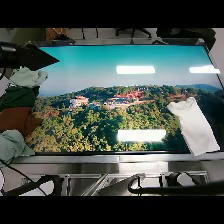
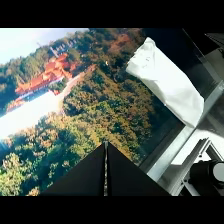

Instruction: Fold the shirts.

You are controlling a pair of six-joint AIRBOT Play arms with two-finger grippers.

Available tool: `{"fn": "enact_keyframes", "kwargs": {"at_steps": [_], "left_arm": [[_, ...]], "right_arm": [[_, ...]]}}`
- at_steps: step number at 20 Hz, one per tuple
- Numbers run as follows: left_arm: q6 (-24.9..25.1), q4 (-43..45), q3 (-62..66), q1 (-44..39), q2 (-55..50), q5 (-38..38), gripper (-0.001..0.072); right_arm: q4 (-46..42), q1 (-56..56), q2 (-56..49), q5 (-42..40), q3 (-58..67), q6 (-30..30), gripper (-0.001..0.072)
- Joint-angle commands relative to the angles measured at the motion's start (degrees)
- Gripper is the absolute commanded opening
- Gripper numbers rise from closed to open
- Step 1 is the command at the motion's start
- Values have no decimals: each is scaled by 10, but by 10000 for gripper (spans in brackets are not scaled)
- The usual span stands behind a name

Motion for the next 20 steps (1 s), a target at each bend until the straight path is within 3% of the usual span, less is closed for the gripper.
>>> {"fn": "enact_keyframes", "kwargs": {"at_steps": [1, 5, 8, 12, 20], "left_arm": [[40, -1, -144, 17, 49, 31, 9], [71, -1, -354, 17, 125, 90, 9], [78, -2, -469, 17, 179, 122, 9], [78, 0, -540, 17, 231, 129, 9], [78, -1, -556, 17, 265, 129, 9]], "right_arm": [[-63, 216, -16, -10, 11, 0, 15], [-175, 440, -43, -17, 2, 44, 14], [-179, 532, -80, -24, -13, 44, 14], [-178, 565, -120, -25, -13, 39, 14], [-177, 564, -134, -12, -13, 41, 15]]}}
